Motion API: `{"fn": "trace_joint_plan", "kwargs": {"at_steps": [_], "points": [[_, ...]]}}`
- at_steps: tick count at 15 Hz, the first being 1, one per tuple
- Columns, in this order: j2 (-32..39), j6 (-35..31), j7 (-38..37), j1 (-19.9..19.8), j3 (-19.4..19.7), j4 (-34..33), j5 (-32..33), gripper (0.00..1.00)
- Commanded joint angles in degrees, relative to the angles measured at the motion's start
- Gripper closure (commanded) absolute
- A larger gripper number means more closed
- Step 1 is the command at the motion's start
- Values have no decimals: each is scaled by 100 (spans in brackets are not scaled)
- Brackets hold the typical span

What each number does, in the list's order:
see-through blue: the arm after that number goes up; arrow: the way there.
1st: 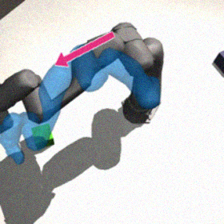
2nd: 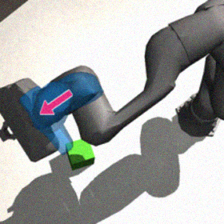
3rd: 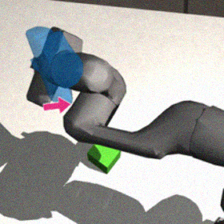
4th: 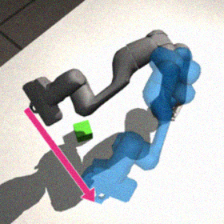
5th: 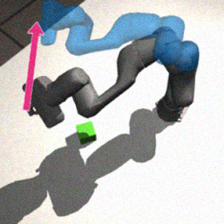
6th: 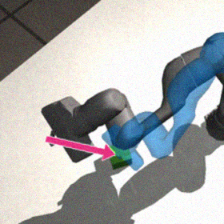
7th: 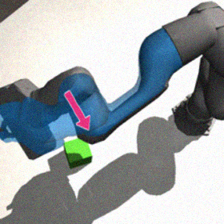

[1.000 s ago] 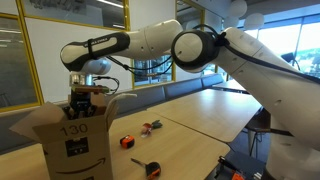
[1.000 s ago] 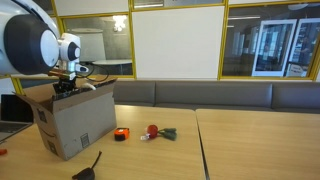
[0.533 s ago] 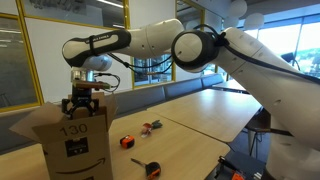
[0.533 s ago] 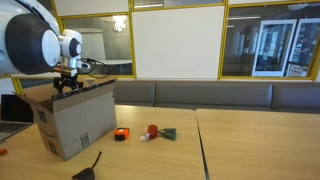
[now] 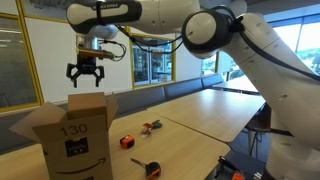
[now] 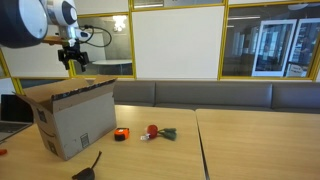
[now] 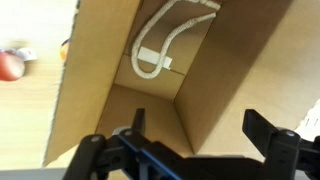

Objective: Pick the object on the table and put them in the carton box

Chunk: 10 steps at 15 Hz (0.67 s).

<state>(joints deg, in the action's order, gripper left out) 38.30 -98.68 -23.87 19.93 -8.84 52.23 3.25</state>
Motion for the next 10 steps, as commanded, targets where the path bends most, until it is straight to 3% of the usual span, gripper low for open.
{"fn": "trace_joint_plan", "kwargs": {"at_steps": [1,5,10], "points": [[-955,30,-570,124,312,342,535,0],[-2031,50,-1019,63,483,872,1065,0],[-3283,12,-1067,-242,706,2217,1203,0]]}}
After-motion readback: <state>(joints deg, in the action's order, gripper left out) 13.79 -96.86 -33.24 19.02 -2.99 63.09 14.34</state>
